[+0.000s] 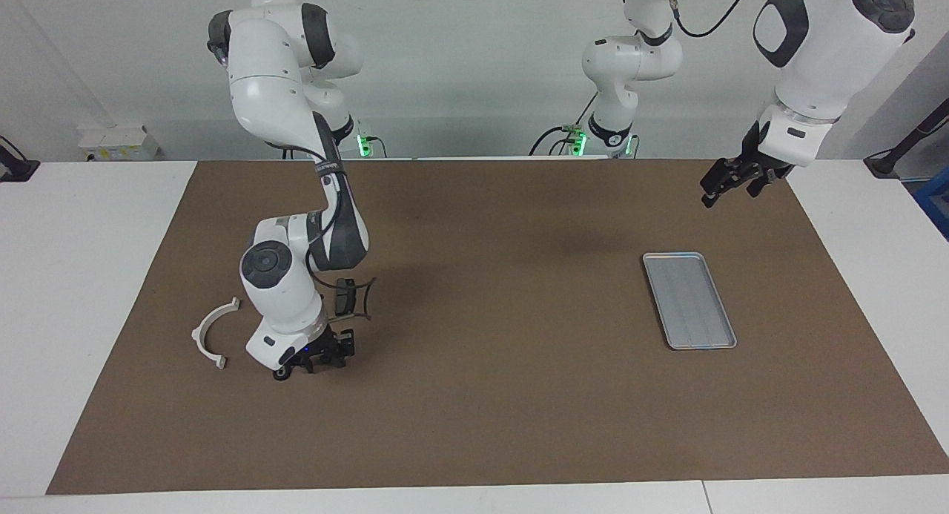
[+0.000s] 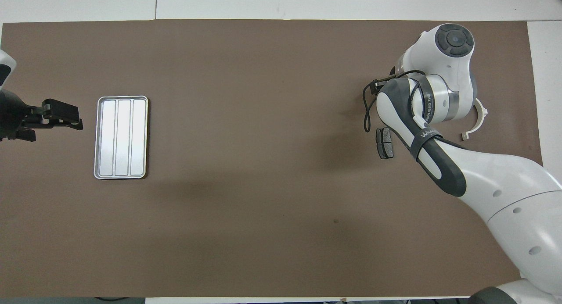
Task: Place bearing gear from tray to pile
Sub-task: 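Carry the bearing with the right gripper to the pile and release it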
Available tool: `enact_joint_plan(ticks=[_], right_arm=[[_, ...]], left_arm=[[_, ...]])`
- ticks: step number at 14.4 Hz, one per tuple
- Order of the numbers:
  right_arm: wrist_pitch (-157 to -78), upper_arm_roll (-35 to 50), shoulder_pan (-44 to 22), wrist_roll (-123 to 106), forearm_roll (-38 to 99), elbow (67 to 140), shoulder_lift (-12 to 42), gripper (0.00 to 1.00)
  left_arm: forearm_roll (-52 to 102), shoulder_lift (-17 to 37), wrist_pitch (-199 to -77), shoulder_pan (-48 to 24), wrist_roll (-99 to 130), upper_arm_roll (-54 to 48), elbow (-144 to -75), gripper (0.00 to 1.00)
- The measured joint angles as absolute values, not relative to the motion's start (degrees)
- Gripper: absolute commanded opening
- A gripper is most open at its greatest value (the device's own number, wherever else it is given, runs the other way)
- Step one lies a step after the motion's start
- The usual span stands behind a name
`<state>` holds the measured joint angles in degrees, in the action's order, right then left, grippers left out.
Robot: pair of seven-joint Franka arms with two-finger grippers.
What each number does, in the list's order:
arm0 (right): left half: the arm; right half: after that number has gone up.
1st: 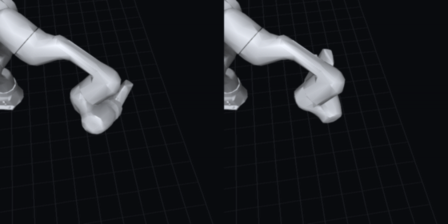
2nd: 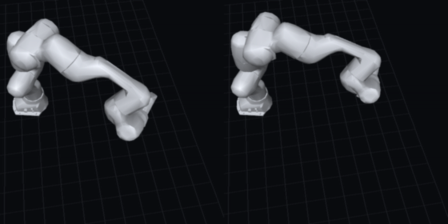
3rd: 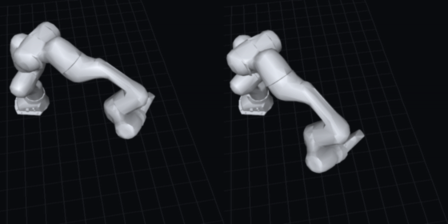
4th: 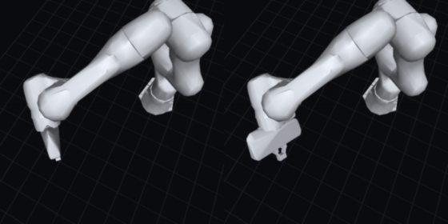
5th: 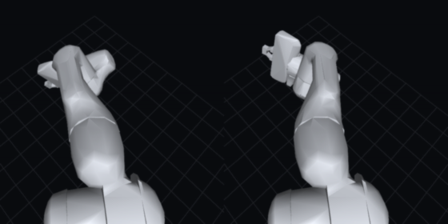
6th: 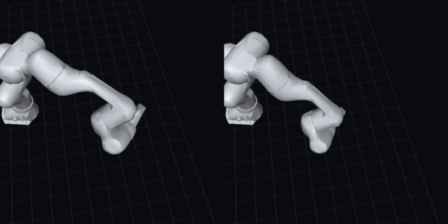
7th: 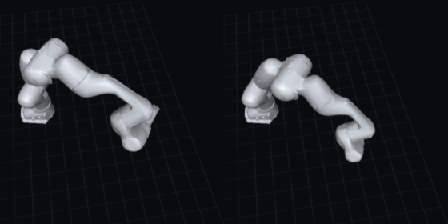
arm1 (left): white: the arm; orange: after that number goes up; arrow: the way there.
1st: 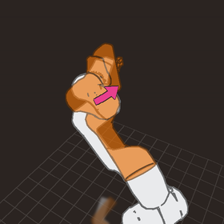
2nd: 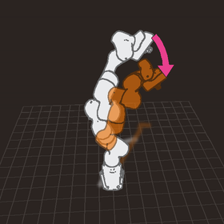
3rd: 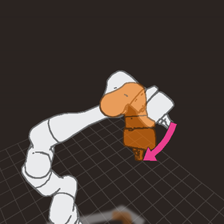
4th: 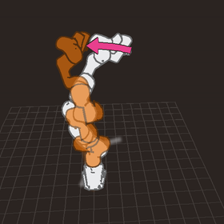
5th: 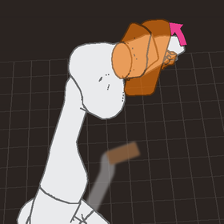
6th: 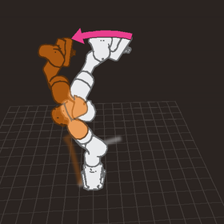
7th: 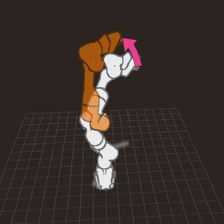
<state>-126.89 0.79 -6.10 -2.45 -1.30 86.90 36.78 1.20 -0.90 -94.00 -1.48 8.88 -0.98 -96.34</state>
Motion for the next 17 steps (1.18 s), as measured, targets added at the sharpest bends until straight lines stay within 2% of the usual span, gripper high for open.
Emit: enact_joint_plan(ticks=[4, 12, 15, 17], right_arm=[[-126.97, 0.66, -5.84, -2.45, -1.32, 86.89, 36.65, 1.00], [-126.99, 0.31, -4.85, -2.45, -1.37, 86.82, 35.38, 1.00], [-126.78, 0.29, -4.36, -2.45, -1.37, 87.09, 32.85, 1.00], [-124.63, 0.26, -3.74, -2.45, -1.37, 88.53, 28.77, 1.00]], left_arm=[[1.20, -0.97, -94.29, -1.44, 1.15, -0.74, -96.30, 1.00], [1.20, -0.97, -94.42, -1.90, 0.35, -1.17, -96.30, 1.00], [1.20, -0.97, -94.42, -1.89, 0.35, -1.03, -96.30, 1.00], [1.20, -0.97, -94.42, -1.89, 0.35, -1.01, -96.30, 1.00]])
